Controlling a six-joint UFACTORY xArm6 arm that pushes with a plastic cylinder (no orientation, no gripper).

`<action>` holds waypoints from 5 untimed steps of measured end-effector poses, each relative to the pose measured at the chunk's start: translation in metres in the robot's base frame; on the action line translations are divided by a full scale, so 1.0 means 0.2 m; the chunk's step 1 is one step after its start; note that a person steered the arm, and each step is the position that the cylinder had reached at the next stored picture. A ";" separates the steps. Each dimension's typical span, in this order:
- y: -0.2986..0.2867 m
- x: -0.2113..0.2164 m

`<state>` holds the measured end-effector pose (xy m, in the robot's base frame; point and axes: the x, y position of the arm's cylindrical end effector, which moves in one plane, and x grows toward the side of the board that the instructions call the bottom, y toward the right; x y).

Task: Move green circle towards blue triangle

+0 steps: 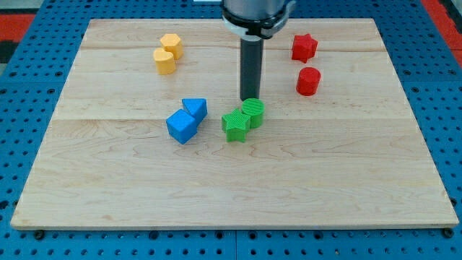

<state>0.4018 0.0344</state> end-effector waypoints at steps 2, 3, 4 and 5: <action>-0.02 -0.03; 0.12 -0.01; 0.21 0.17; -0.08 0.17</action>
<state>0.4352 0.0181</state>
